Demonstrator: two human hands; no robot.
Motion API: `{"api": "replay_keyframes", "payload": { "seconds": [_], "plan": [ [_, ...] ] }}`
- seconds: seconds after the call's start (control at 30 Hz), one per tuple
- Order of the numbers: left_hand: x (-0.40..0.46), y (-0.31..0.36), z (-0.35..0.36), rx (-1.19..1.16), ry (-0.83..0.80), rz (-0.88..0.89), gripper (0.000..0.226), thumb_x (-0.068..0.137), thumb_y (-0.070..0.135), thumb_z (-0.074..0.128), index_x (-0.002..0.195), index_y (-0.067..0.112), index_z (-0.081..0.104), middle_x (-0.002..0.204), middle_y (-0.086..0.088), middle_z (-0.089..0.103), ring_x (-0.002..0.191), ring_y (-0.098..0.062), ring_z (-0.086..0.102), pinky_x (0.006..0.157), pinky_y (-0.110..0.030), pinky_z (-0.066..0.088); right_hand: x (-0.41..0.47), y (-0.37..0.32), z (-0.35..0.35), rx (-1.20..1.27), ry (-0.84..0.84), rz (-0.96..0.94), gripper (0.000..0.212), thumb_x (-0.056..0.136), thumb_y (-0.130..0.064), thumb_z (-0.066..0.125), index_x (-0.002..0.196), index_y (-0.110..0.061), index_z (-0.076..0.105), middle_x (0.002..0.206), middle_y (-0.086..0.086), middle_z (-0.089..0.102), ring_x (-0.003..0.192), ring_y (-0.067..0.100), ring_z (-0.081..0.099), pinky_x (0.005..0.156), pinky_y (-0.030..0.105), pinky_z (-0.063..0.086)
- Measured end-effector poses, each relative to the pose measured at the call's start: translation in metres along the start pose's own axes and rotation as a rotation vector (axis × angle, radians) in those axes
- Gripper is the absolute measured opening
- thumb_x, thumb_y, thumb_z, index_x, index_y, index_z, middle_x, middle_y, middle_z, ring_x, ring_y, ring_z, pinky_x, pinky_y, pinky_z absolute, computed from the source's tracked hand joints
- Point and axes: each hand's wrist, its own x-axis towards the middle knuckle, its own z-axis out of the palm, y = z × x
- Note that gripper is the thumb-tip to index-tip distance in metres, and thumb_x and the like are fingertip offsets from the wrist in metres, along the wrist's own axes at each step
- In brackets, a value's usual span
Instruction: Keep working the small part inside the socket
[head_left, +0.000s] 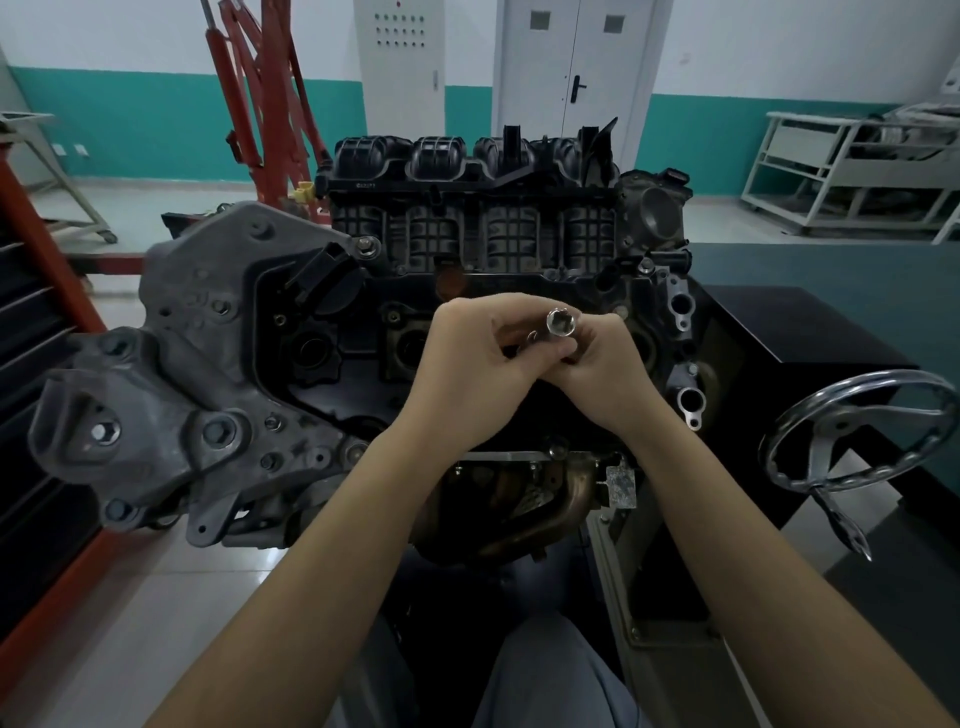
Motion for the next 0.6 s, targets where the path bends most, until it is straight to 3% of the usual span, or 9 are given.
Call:
{"api": "replay_keyframes", "payload": {
  "seconds": [0.1,0.2,0.27,0.37,0.43,0.5,0.6],
  "plan": [
    [-0.0013,-0.0015,-0.0021,-0.110,-0.028,-0.029,0.026,0.079,-0.007,0.072,0.103,0.004,0.072,0.097,-0.008,0.074,0.096,-0.016,0.071,0.090,-0.033,0.056,-0.0002,0.0008,0.0021,0.028,0.044,0.030,0.025,0.074,-0.003,0.068,0.086,-0.024,0.068,0.076,-0.021,0.071,0.079,-0.004,0.067,0.072,0.010,0.047],
    [-0.0016,-0.0012,-0.0015,-0.056,0.031,-0.036,0.023,0.072,-0.001,0.080,0.093,0.006,0.074,0.090,-0.002,0.075,0.088,-0.011,0.072,0.085,-0.033,0.057,0.0011,0.0044,0.0009,0.036,0.056,0.047,0.015,0.073,-0.004,0.072,0.087,-0.008,0.072,0.083,-0.001,0.074,0.081,0.011,0.070,0.075,0.022,0.052],
    [-0.0010,-0.0010,-0.0011,-0.041,0.058,-0.029,0.019,0.072,0.000,0.080,0.089,0.009,0.076,0.086,0.001,0.075,0.084,-0.009,0.072,0.082,-0.030,0.058,0.0009,0.0042,0.0004,0.036,0.034,0.039,0.015,0.076,-0.001,0.074,0.090,-0.005,0.072,0.087,0.004,0.074,0.085,0.013,0.070,0.078,0.023,0.052],
    [-0.0002,-0.0021,-0.0019,-0.078,-0.015,-0.017,0.022,0.078,-0.006,0.073,0.097,0.007,0.074,0.093,-0.003,0.075,0.091,-0.011,0.071,0.086,-0.030,0.056,-0.0007,0.0011,0.0009,0.001,-0.012,0.023,0.026,0.078,-0.001,0.069,0.090,-0.024,0.068,0.083,-0.020,0.071,0.085,-0.003,0.067,0.075,0.010,0.048],
    [-0.0012,-0.0031,-0.0033,-0.130,-0.089,-0.016,0.027,0.081,-0.010,0.068,0.102,0.007,0.072,0.098,-0.009,0.074,0.098,-0.018,0.070,0.092,-0.037,0.055,-0.0013,-0.0004,0.0011,-0.009,0.000,0.033,0.028,0.076,-0.002,0.066,0.086,-0.028,0.066,0.074,-0.024,0.069,0.078,-0.007,0.066,0.069,0.008,0.046],
    [-0.0017,-0.0033,-0.0035,-0.150,-0.102,-0.010,0.029,0.080,-0.010,0.069,0.104,0.006,0.071,0.100,-0.011,0.073,0.100,-0.021,0.070,0.094,-0.041,0.054,-0.0008,0.0019,0.0007,-0.001,0.036,0.023,0.024,0.073,0.000,0.066,0.087,-0.019,0.069,0.078,-0.015,0.070,0.076,-0.002,0.067,0.070,0.011,0.048],
    [-0.0007,-0.0021,-0.0019,-0.069,-0.009,0.003,0.026,0.073,-0.001,0.080,0.096,0.007,0.073,0.092,-0.004,0.075,0.091,-0.013,0.071,0.087,-0.036,0.057,0.0009,0.0021,0.0008,0.009,0.040,0.015,0.017,0.074,0.003,0.070,0.087,-0.006,0.072,0.083,0.005,0.073,0.081,0.010,0.070,0.075,0.020,0.052]
  ]
}}
